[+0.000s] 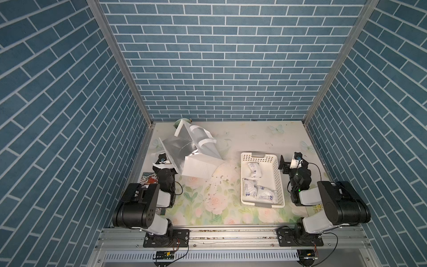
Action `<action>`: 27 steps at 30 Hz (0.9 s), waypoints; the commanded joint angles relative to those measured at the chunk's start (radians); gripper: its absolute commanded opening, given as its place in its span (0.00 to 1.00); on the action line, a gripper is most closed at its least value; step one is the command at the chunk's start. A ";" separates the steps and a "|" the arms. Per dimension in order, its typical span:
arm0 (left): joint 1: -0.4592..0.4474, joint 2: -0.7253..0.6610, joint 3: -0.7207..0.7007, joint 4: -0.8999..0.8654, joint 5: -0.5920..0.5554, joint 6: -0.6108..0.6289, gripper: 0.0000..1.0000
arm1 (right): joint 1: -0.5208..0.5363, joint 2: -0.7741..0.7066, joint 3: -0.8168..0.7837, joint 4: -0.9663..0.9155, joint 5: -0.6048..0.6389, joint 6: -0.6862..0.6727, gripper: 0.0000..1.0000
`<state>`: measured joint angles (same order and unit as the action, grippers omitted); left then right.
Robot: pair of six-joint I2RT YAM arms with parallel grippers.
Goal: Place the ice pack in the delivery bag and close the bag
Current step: Pick up the delivery bag from the center of the board.
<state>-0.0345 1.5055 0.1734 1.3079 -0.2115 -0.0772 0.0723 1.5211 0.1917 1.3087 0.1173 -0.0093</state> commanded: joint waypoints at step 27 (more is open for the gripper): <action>0.005 -0.415 0.160 -0.665 0.039 -0.249 1.00 | 0.012 -0.733 0.218 -1.230 0.125 0.546 1.00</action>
<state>-0.0345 1.1107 0.3302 0.8291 -0.2012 -0.1997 0.0849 0.8513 0.3801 0.4633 0.2474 0.3298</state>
